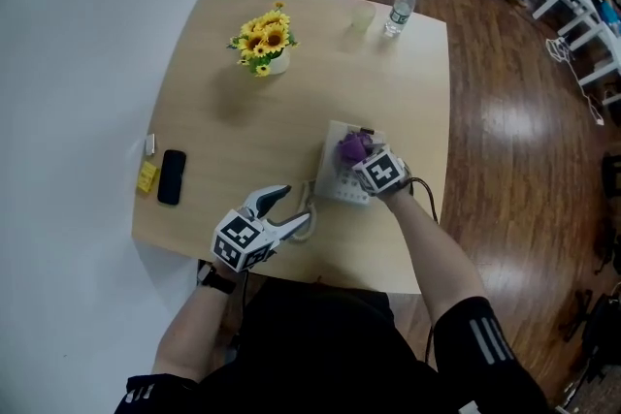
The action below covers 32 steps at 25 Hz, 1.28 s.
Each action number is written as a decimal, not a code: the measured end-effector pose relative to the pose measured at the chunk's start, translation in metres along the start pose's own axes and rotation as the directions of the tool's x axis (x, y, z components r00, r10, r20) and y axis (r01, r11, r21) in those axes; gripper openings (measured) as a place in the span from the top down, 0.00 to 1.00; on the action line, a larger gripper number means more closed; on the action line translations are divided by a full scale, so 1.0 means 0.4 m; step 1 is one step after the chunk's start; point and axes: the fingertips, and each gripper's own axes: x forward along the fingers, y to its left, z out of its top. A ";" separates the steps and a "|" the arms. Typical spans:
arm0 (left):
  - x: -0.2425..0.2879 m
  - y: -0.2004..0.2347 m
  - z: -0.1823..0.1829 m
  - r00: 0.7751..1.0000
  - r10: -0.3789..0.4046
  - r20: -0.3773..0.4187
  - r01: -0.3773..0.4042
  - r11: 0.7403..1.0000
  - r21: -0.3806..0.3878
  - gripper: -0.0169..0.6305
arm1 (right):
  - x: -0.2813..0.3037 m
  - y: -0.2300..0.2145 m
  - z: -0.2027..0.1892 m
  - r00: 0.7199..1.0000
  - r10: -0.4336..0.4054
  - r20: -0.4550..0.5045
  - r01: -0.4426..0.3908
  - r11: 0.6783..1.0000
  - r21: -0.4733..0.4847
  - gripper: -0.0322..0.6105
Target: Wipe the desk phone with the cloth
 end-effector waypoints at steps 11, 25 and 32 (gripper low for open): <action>0.020 -0.035 0.029 0.999 -0.049 -0.008 0.050 0.997 0.052 0.55 | 0.001 0.223 -0.164 0.997 0.063 -0.041 -0.067 0.992 -0.106 0.71; 0.010 -0.057 0.016 0.998 -0.053 -0.029 0.055 0.996 0.067 0.55 | 0.008 0.277 -0.211 0.994 0.064 -0.086 -0.088 0.944 -0.318 0.71; 0.023 -0.065 0.026 0.997 -0.068 -0.028 0.070 0.995 0.074 0.55 | -0.024 0.232 -0.246 0.996 0.033 -0.080 -0.048 0.979 -0.199 0.71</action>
